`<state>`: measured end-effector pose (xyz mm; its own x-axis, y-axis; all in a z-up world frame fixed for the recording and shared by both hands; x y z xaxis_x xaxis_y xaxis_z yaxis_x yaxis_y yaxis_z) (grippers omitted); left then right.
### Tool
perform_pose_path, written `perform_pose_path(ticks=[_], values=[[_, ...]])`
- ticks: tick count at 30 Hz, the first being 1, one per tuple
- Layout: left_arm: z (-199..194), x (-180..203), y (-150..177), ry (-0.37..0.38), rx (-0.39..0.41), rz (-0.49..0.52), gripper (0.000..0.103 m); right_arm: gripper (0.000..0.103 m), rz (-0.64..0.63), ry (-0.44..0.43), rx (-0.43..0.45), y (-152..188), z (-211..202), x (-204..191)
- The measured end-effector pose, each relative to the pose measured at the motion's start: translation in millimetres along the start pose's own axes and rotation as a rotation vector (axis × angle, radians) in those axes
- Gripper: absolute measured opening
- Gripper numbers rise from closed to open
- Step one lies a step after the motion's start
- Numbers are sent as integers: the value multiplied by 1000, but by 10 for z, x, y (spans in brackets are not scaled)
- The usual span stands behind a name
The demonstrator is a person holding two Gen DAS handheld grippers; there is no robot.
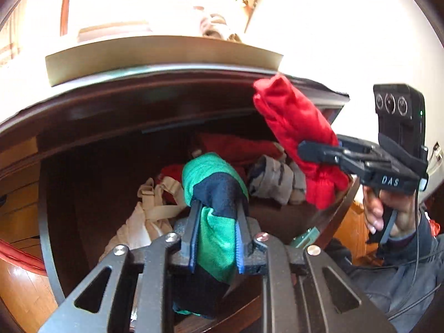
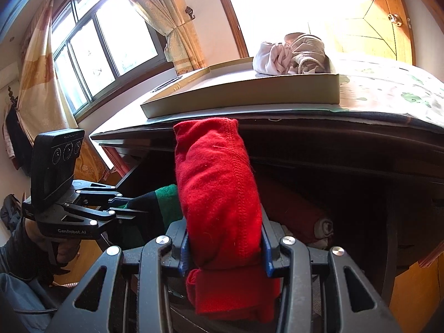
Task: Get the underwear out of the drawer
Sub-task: 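Lift the red cloth with the right gripper while the left gripper grasps green-navy cloth, then lift both held cloths out of the drawer toward the cardboard tray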
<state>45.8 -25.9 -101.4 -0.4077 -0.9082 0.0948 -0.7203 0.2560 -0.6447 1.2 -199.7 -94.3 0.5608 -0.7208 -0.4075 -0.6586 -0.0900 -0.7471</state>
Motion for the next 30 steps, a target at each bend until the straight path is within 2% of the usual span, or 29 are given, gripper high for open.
perform_pose_path(ticks=[9,12,16,30], values=[[-82,-38,-41,-64,131,-40,18,42,10,-5,15,9,22,1],[-75,-34,-67,-62,145,-43,18,42,8,-7,21,2,26,-12],[-85,24,-89,-101,182,-31,18,42,5,-12,33,-15,26,-33],[-335,64,-164,-134,295,-15,18,42,-23,-12,71,-63,-27,-118]])
Point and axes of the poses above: each gripper's, at about its wrist camera, not at the fingertips, and z roughly the way its jaws point, x to its right, y to its underside, the point moved 7 cm from there along z, roughly the way its jaws point, and after that the axes turned 13 degrees about -y, right-handed, at the moved point
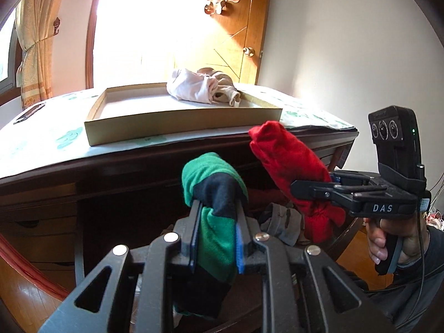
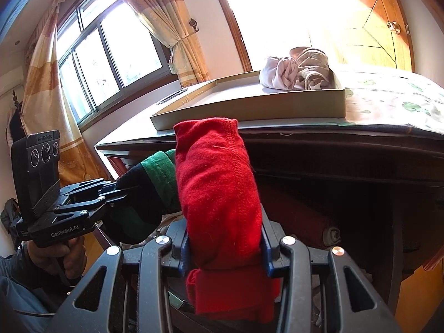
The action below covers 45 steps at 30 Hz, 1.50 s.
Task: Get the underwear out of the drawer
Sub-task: 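Lift both held cloths out of the drawer toward the cardboard tray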
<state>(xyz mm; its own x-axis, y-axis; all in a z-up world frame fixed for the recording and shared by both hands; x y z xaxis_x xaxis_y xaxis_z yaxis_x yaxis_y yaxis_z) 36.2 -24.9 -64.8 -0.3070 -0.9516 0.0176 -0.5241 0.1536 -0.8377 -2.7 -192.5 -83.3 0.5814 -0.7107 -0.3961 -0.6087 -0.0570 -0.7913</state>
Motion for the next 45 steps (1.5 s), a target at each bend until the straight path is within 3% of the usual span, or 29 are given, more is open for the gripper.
perform_pose_path(ticks=[45], values=[[-461,-101,-167,-75,269,5,18,42,-100,-36,144,-121,-257,-278]])
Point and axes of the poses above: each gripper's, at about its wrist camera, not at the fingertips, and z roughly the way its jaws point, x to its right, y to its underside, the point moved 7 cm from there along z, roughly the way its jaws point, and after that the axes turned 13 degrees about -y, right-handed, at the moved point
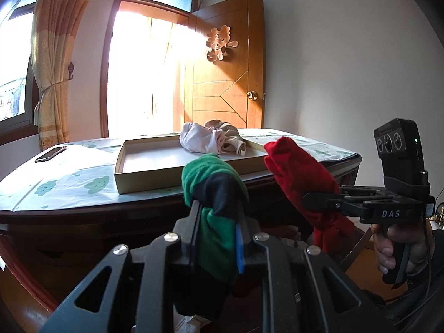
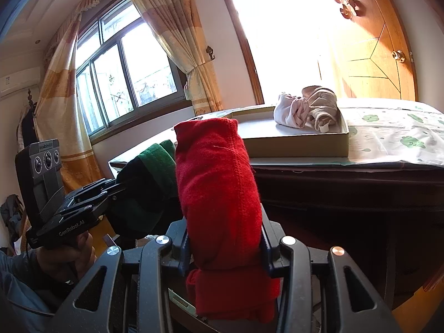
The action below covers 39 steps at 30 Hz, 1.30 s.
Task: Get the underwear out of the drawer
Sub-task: 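Lift both held cloths out of the drawer toward the cardboard tray, then carry the red and green-navy cloths over the tray with both grippers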
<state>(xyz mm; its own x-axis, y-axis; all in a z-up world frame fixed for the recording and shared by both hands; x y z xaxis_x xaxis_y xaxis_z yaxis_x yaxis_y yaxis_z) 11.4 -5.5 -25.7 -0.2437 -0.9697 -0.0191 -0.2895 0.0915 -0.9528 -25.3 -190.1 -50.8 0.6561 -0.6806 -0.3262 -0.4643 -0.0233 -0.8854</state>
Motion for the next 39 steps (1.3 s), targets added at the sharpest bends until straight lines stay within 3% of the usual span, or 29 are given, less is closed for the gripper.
perform_pose_path(ticks=[17,39], values=[[-158,-49,-238,-84,132,21,18,42,-62,15,44,-144,-64,-58],[16,-174,-500,-133,138,27,18,42,-86,29,33,-373,38,-32]])
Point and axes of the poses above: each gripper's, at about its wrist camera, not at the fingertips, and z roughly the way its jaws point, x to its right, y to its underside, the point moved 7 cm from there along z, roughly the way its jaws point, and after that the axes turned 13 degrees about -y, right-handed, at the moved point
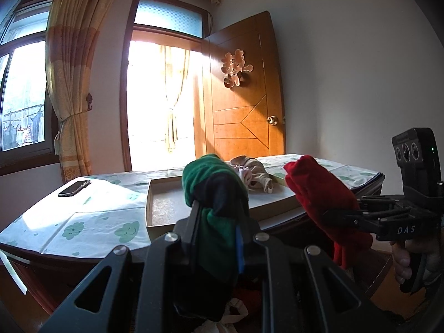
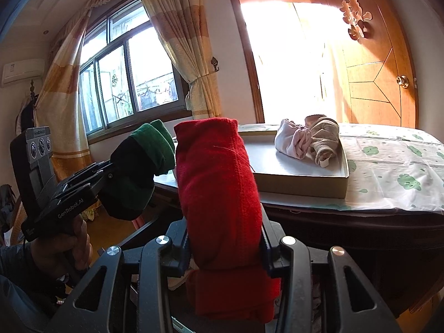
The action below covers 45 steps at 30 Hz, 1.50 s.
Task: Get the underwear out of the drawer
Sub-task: 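Carry the red and green-navy cloths over the tray with both grippers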
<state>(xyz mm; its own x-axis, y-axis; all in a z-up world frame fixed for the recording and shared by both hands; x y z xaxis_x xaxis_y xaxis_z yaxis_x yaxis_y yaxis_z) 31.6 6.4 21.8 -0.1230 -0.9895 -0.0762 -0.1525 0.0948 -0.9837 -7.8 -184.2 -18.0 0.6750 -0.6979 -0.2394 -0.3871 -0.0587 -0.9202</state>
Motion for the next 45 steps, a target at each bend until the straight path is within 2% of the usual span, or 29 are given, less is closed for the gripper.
perform_pose_path(ticks=[21,35,45], values=[[478,-137,-245,-10,-77,-25,18,42,-14,18,-35,-434,218,213],[808,-197,-461,-27,-80,21,18,42,-62,41,-73,-835,439,324],[1172,-268,-570,-20,-145,8,18,42,-64,59,-126,-1026,734,483]])
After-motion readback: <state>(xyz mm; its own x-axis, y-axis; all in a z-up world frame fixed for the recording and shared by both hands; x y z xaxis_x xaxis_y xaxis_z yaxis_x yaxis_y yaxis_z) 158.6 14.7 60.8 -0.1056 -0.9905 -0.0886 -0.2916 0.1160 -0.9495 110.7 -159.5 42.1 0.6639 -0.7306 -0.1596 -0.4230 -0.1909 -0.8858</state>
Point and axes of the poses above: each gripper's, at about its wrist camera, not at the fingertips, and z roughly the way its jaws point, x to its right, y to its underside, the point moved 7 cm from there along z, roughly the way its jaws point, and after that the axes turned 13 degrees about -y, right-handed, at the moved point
